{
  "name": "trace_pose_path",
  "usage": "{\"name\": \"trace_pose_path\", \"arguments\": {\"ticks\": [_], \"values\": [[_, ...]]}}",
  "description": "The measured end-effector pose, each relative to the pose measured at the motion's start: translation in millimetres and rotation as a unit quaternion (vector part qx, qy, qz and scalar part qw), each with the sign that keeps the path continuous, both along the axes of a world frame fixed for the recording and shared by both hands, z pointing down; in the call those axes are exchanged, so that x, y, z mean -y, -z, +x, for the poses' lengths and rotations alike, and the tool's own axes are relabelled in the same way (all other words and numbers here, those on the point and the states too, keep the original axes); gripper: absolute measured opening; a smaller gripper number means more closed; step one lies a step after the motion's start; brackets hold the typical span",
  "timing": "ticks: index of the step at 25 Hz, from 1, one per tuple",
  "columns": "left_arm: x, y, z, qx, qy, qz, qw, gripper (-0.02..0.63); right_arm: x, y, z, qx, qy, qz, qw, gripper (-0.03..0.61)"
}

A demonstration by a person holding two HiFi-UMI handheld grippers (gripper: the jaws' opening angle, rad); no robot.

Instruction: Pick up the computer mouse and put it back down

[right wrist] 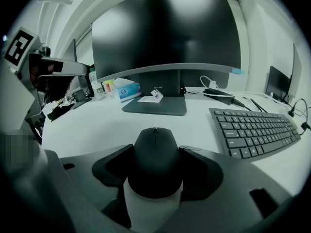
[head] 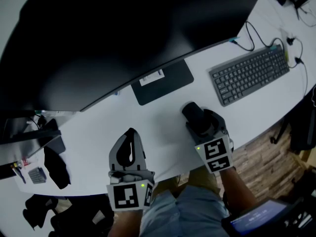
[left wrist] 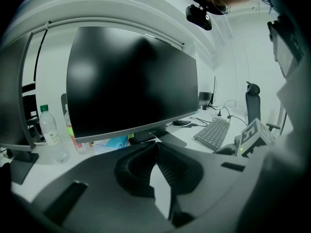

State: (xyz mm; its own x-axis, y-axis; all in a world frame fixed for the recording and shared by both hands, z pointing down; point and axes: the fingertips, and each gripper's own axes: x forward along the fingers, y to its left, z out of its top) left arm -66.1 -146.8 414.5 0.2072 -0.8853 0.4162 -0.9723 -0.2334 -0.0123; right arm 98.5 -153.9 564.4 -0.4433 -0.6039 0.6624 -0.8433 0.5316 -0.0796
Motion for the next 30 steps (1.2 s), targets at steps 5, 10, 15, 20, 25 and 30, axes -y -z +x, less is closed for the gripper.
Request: {"name": "trace_pose_path", "arguments": {"ticks": [5, 10, 15, 20, 25, 30], "values": [[-1, 2, -1, 0.000, 0.000, 0.002, 1.0000, 0.008, 1, -3, 0, -0.011, -0.001, -0.008, 1.000, 0.305], [-4, 10, -4, -0.001, 0.002, 0.012, 0.9999, 0.008, -1, -6, -1, -0.012, 0.006, -0.017, 1.000, 0.319], [-8, 27, -9, -0.007, 0.007, 0.032, 0.9994, 0.008, -5, 14, -3, -0.005, 0.010, -0.004, 1.000, 0.357], [-6, 59, -11, -0.023, 0.008, 0.082, 0.9963, 0.008, 10, 73, -3, 0.005, 0.000, 0.066, 0.998, 0.351], [-9, 110, -17, -0.033, 0.007, 0.139, 0.9896, 0.008, 15, 163, -17, 0.042, -0.012, 0.157, 0.987, 0.293], [-10, 163, -24, -0.039, 0.004, 0.203, 0.9785, 0.008, 12, 260, -35, 0.070, -0.001, 0.279, 0.958, 0.159]]}}
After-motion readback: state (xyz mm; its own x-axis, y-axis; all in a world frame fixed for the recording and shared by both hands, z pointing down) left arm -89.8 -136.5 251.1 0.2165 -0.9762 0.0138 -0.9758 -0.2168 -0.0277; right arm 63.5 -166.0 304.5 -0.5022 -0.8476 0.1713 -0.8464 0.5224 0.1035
